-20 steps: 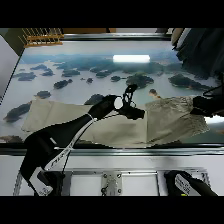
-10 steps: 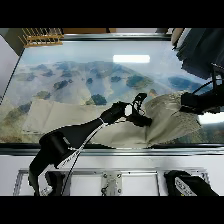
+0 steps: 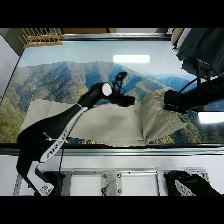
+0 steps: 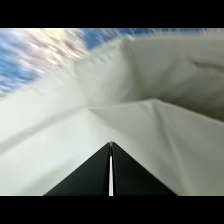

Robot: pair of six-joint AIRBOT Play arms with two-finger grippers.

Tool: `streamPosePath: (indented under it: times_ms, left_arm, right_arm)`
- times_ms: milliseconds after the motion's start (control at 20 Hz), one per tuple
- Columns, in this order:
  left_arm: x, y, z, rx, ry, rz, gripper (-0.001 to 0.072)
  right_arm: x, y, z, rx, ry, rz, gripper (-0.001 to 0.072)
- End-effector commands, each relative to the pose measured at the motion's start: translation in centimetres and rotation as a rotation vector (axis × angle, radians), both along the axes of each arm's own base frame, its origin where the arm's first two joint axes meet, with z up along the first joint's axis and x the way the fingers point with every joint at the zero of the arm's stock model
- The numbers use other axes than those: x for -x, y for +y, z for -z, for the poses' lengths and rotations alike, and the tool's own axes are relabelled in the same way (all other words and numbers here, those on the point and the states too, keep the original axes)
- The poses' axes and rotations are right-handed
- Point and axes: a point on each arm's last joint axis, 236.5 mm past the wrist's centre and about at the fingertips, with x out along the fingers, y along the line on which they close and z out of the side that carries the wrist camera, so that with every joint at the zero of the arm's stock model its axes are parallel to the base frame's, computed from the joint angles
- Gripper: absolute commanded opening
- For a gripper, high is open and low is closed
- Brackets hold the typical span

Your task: Fold the clothes and pants, and hang the long-sleeved shirts on hangers.

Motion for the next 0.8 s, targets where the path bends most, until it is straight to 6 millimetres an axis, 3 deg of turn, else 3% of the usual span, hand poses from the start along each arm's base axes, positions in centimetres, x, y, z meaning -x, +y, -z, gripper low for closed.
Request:
streamPosePath:
  times_ms: [0,150,400,600,750]
  left_arm:
    - [-4.9,7.3,-3.7,0.011,-0.053,-0.112,0.0004]
    - [-7.6,13.9,-6.2,0.015,-0.070,-0.220,0.0003]
    - [-9.0,22.7,-9.9,0.003,-0.109,-0.325,0.0003]
    - [-9.1,27.3,-12.3,-0.003,-0.138,-0.389,0.0004]
    - [-8.9,29.3,-14.0,0.000,-0.166,-0.425,0.0003]
  right_arm:
    - [-0.6,4.0,-0.1,-0.072,-0.003,0.015,0.0012]
    - [-1.5,7.9,0.9,-0.119,0.005,0.000,0.0012]
    - [-3.1,16.0,2.7,-0.242,-0.007,-0.055,0.0012]
    - [-3.9,21.7,6.8,-0.277,0.025,-0.094,0.0013]
    - [-4.7,26.3,10.3,-0.310,0.009,-0.123,0.0015]
